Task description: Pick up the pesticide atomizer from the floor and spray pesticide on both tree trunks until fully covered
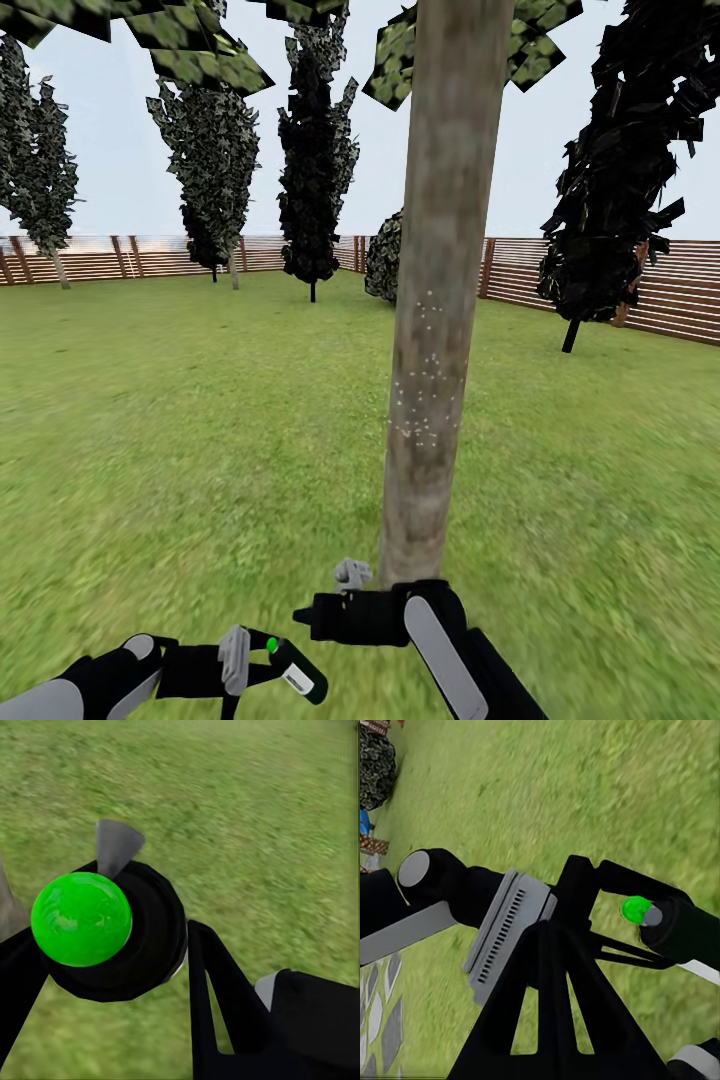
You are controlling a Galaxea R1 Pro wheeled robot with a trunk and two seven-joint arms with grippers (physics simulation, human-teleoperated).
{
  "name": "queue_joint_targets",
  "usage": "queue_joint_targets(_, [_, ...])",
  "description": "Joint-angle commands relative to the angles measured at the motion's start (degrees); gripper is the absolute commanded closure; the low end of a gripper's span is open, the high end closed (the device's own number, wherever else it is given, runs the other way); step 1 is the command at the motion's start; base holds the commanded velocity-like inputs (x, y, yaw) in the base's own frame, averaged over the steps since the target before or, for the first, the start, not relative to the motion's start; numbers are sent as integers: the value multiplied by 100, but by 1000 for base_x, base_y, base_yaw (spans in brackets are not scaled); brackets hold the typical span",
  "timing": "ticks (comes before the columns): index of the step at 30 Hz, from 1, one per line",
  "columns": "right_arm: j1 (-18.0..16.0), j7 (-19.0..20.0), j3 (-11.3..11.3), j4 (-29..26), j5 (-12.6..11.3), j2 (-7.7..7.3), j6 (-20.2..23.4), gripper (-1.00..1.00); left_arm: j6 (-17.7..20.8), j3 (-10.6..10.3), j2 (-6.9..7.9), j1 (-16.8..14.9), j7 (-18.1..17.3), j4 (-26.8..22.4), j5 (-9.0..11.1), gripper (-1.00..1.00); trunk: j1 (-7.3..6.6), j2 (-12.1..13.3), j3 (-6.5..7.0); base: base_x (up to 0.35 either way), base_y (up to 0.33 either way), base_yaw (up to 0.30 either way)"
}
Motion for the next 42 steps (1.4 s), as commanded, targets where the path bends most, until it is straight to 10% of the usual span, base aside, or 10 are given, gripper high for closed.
queue_joint_targets(1, [-5, 46, 57, 17, 54, 5, 8, 100, -17, -43, 5, -7, -7, -19, 55, 100, 3, -11, -12, 0, 0, 0])
queue_joint_targets(9, [-7, -270, 363, 125, 38, 47, -382, 100, -17, -43, 5, -7, -6, -109, 49, 100, 3, -11, -12, 0, 0, 0])
queue_joint_targets(42, [-12, -606, 379, 295, 36, 72, -642, 100, -17, -43, 43, 119, 7, -474, 29, 100, 3, -11, -12, 0, 0, 0])
